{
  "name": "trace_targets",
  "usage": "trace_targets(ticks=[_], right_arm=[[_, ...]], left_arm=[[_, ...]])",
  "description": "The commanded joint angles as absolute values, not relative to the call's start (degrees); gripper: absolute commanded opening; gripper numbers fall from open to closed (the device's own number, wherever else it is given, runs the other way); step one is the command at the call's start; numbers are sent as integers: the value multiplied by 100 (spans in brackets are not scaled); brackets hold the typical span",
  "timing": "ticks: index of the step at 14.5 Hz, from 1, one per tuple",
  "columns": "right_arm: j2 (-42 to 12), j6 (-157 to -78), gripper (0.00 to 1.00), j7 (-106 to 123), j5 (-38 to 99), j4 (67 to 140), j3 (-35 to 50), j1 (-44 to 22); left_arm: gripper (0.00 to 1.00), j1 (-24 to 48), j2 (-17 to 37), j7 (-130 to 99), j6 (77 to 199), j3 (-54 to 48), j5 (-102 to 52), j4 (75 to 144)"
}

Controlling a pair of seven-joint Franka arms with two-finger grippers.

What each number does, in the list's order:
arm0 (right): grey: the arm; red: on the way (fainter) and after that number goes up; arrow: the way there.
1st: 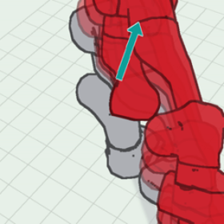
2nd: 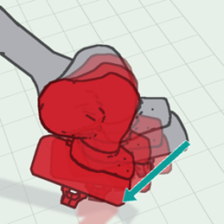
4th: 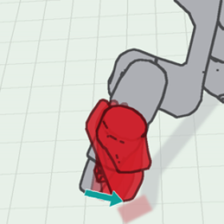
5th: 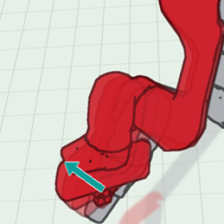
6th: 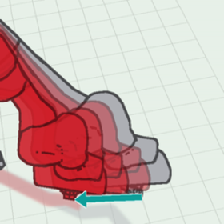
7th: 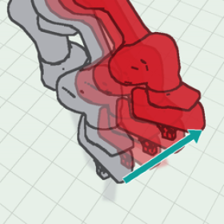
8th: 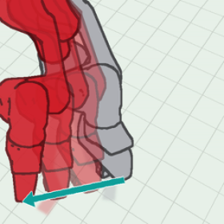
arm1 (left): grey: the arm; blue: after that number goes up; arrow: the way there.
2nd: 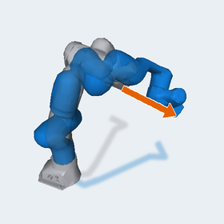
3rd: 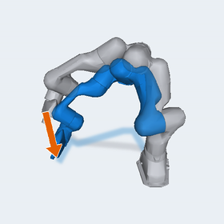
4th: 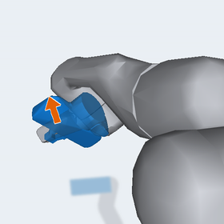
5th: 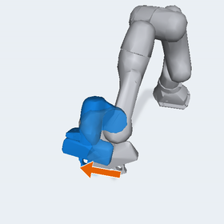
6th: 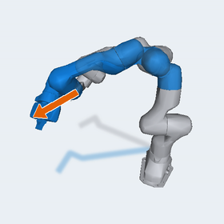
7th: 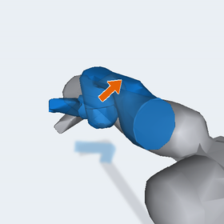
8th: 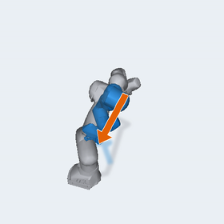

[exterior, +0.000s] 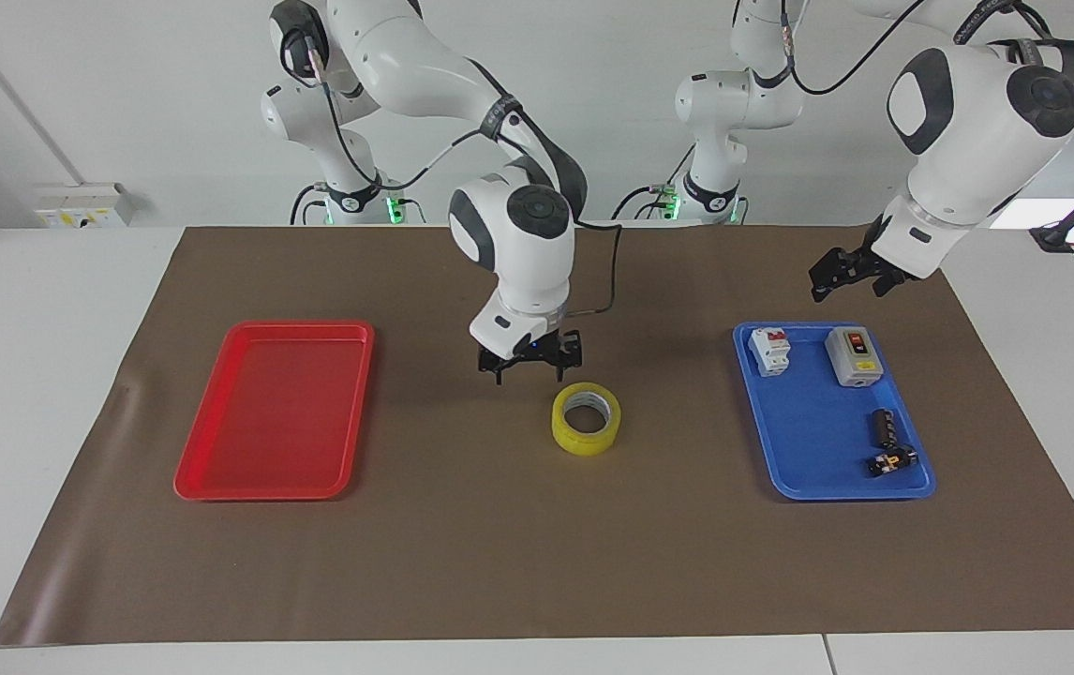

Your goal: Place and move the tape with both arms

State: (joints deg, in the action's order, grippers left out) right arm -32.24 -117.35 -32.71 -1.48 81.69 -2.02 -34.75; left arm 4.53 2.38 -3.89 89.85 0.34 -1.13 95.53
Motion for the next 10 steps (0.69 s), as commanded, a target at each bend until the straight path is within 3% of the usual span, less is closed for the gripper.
trace_targets(ticks=[1, 10], right_arm=[[-3348, -12021, 100, -3349, -193, 8068, -193, -3576], [-3823, -12963, 100, -2252, -369, 8516, -193, -3700]], left_arm=[[100, 255, -44, -308, 9061, -254, -26, 9817], [100, 369, -17, -325, 9053, -237, -26, 9721]])
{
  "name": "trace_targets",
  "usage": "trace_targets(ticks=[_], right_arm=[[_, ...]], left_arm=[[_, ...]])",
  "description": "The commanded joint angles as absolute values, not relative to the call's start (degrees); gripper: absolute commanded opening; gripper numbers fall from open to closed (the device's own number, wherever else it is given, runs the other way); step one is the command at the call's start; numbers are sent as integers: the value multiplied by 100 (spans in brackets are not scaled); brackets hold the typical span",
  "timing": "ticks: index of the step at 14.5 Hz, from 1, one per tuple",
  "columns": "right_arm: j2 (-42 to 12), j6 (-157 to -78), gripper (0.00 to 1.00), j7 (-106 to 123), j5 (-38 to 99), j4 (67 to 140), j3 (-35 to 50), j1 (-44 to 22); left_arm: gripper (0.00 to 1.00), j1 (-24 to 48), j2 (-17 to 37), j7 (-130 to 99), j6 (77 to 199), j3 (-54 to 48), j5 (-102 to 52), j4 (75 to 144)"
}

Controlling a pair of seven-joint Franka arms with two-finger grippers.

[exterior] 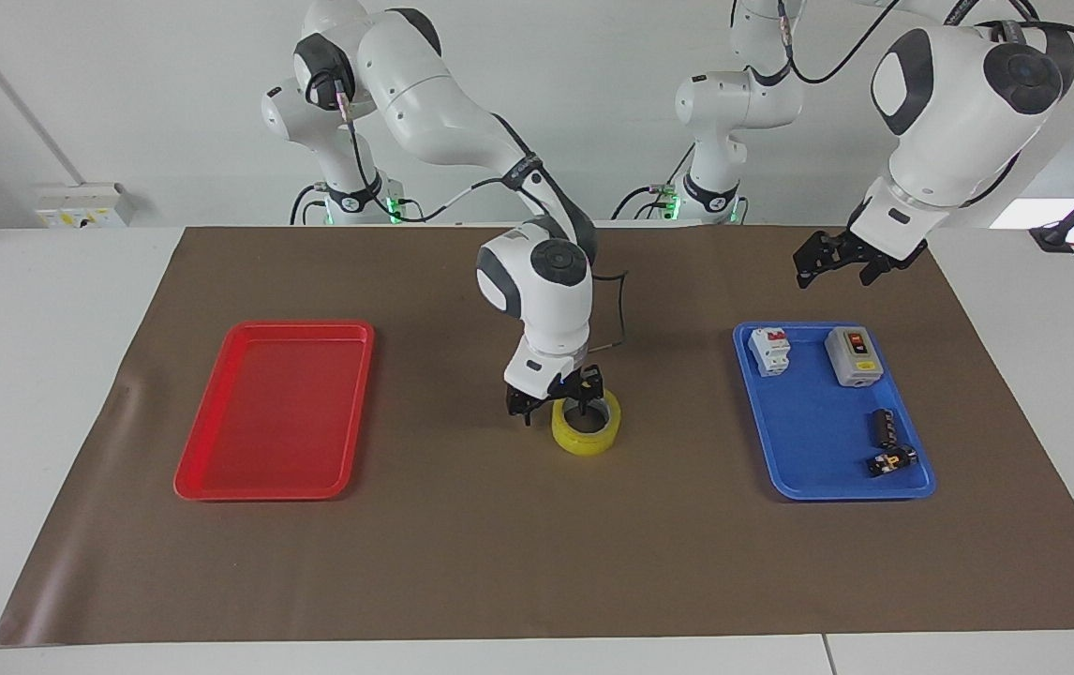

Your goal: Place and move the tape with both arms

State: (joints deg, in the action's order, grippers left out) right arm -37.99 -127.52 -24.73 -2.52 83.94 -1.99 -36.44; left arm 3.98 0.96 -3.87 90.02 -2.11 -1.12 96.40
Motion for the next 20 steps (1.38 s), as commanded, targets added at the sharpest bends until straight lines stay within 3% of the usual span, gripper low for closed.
trace_targets(ticks=[1, 2, 3, 9, 14, 17, 20], right_arm=[[-3832, -12981, 73, -1989, -360, 8551, -193, -3657], [-3832, -12921, 33, -1778, -343, 8534, -185, -3587], [-3832, -12903, 0, -1741, -325, 8525, -185, -3534], [-3692, -12281, 0, -1978, -325, 8420, -220, -3534], [-2832, -10971, 0, -1785, -465, 8411, -299, -2762], [-2182, -10723, 0, -944, -510, 8962, -299, -2182], [-1408, -11029, 0, 549, -510, 10051, -290, -1260]], left_arm=[[100, 343, -18, -334, 9070, -246, -26, 9721], [100, 334, -35, -317, 9062, -246, -26, 9721], [100, 325, -44, -325, 9070, -246, -26, 9721], [100, 308, -211, -343, 9062, -229, -26, 9721], [100, 299, -290, -352, 9053, -229, -26, 9721], [100, 308, -290, -352, 9053, -229, -26, 9721], [100, 299, -290, -352, 9053, -229, -26, 9721]])
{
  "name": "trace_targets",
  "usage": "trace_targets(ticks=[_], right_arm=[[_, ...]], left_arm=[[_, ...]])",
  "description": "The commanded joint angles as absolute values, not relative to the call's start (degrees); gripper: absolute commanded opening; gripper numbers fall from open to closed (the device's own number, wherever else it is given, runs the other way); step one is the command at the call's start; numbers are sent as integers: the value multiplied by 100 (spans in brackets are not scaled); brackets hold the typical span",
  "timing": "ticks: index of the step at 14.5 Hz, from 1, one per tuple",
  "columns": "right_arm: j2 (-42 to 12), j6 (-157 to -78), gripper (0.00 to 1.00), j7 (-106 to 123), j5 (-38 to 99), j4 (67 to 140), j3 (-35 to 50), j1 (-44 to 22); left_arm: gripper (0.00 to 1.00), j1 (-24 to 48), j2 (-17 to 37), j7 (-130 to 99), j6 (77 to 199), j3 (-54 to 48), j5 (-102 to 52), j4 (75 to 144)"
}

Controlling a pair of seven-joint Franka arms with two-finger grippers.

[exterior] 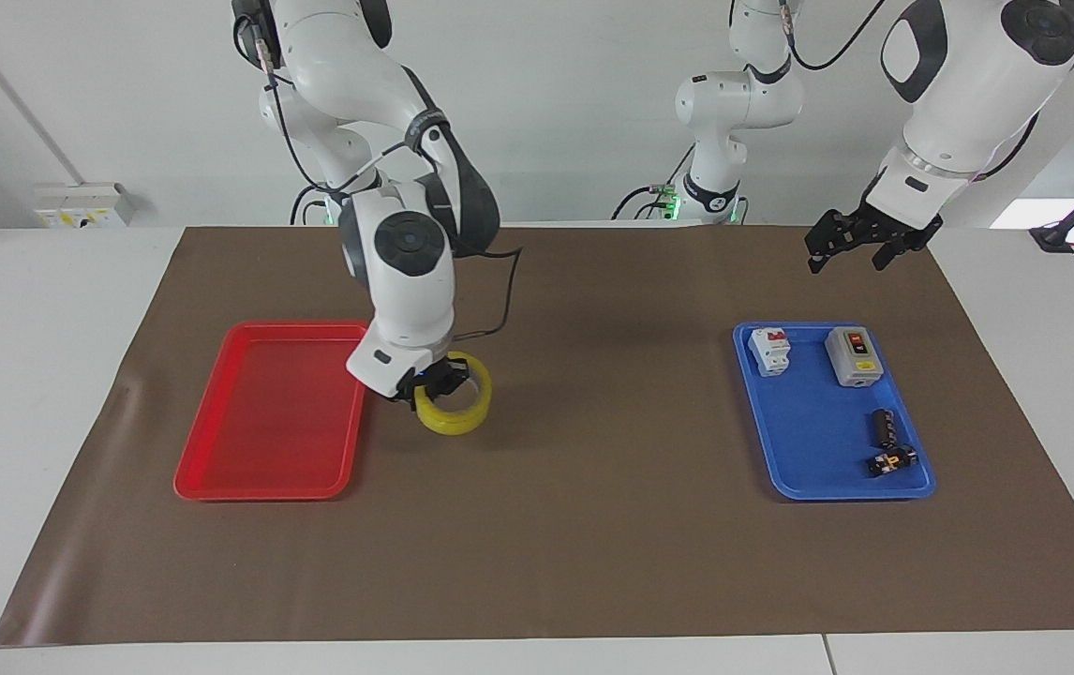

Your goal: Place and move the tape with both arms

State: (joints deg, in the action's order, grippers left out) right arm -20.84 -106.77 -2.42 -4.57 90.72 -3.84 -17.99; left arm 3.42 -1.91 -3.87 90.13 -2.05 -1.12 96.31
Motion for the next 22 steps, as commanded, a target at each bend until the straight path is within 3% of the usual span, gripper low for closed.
trace_targets(ticks=[1, 3, 9, 14, 22], right_arm=[[-1258, -11143, 0, 954, -510, 10324, -290, -1013], [-1108, -11459, 0, 1413, -501, 10782, -281, -556], [-721, -13638, 0, 2522, -431, 12523, -281, 281], [-659, -14141, 0, 2680, -413, 12928, -281, 439], [-809, -14476, 0, 2541, -404, 12999, -273, 492]], left_arm=[[100, 299, -290, -352, 9053, -229, -26, 9721], [100, 308, -290, -352, 9053, -229, -26, 9721], [100, 308, -290, -352, 9053, -229, -26, 9721], [100, 299, -290, -352, 9053, -229, -26, 9721], [100, 299, -290, -352, 9053, -229, -26, 9721]])
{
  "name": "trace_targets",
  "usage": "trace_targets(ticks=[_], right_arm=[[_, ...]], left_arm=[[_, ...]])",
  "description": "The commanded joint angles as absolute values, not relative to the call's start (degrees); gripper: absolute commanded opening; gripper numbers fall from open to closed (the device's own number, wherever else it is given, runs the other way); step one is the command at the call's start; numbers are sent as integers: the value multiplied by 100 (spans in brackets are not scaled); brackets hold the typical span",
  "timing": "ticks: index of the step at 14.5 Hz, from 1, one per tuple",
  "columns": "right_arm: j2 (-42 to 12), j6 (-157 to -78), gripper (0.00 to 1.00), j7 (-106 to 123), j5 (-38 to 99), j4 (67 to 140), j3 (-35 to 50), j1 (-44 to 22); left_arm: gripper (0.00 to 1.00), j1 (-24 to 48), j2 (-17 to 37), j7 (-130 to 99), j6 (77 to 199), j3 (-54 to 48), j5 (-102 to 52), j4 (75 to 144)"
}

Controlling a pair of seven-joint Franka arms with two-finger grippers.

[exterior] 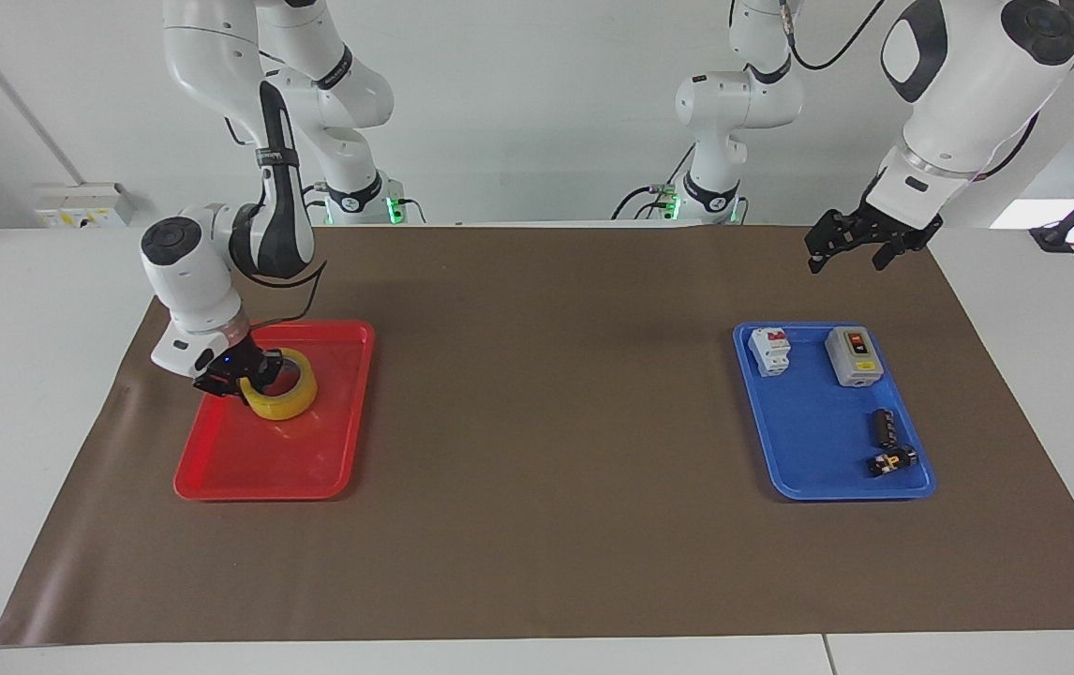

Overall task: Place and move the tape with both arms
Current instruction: 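Open the right gripper to release the tape in the red tray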

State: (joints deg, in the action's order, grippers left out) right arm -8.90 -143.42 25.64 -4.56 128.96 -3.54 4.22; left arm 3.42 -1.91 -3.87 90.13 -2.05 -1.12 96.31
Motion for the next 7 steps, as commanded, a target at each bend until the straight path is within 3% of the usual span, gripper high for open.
trace_targets(ticks=[1, 3, 4, 5, 6, 7], right_arm=[[-809, -14484, 0, 2497, -396, 13034, -272, 483], [-817, -14546, 0, 2496, -404, 13043, -272, 492], [-835, -14537, 18, 2487, -404, 13043, -272, 492], [-835, -14528, 80, 2487, -404, 13043, -272, 483], [-835, -14476, 100, 2496, -404, 13008, -272, 501], [-800, -14406, 100, 2487, -396, 12964, -272, 492]], left_arm=[[100, 299, -290, -352, 9053, -229, -26, 9721], [100, 308, -290, -352, 9053, -229, -26, 9721], [100, 308, -290, -352, 9053, -229, -26, 9721], [100, 299, -290, -352, 9053, -229, -26, 9721], [100, 308, -290, -352, 9053, -229, -26, 9721], [100, 308, -290, -352, 9053, -229, -26, 9721]])
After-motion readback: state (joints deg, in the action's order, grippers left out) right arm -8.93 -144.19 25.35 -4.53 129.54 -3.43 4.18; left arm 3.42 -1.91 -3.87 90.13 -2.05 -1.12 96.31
